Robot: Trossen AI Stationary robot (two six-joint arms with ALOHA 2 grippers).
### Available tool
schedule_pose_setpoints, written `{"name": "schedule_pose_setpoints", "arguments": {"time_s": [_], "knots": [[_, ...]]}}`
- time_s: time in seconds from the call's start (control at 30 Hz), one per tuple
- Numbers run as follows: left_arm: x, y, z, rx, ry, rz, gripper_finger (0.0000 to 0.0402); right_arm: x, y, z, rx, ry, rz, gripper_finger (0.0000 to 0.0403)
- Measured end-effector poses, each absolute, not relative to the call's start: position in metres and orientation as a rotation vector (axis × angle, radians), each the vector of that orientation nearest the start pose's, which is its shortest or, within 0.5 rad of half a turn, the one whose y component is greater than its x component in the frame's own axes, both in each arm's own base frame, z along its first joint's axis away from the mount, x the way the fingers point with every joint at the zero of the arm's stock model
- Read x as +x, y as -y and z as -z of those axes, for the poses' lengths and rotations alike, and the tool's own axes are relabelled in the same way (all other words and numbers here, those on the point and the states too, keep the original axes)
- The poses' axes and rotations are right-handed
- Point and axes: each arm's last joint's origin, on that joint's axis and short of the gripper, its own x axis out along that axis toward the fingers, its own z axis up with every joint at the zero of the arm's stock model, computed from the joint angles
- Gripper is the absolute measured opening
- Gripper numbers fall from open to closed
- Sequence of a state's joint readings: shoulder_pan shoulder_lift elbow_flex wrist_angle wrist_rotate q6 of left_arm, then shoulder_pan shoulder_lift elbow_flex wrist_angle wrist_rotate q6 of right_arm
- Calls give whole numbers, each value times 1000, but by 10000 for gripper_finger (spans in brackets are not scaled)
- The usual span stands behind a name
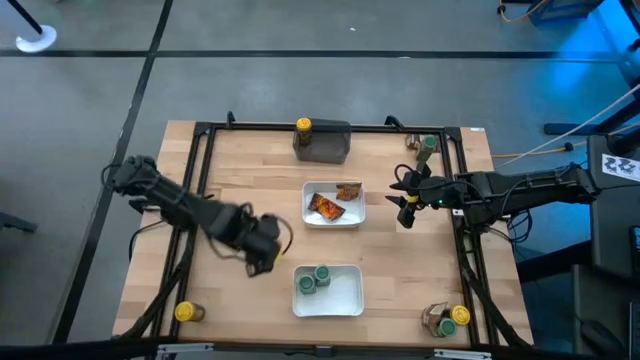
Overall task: Sort spices by type
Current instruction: Put the yellow seasoning bottle into the black bin
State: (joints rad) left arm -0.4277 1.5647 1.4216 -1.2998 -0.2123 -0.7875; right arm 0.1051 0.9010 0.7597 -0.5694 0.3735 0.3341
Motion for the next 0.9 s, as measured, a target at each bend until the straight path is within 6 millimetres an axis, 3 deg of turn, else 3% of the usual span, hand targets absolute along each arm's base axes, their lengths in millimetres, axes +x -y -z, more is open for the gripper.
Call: {"name": "schedule_pose_setpoints", "arguments": {"time_s": [0.5, 0.9], "knots": [[294, -24, -308, -293, -1233, -534, 213, 179, -6, -274, -40, -658, 381, 163], [329, -115, -327, -326, -1148, -650, 213, 178, -5, -274, -234, -696, 355, 163]]}}
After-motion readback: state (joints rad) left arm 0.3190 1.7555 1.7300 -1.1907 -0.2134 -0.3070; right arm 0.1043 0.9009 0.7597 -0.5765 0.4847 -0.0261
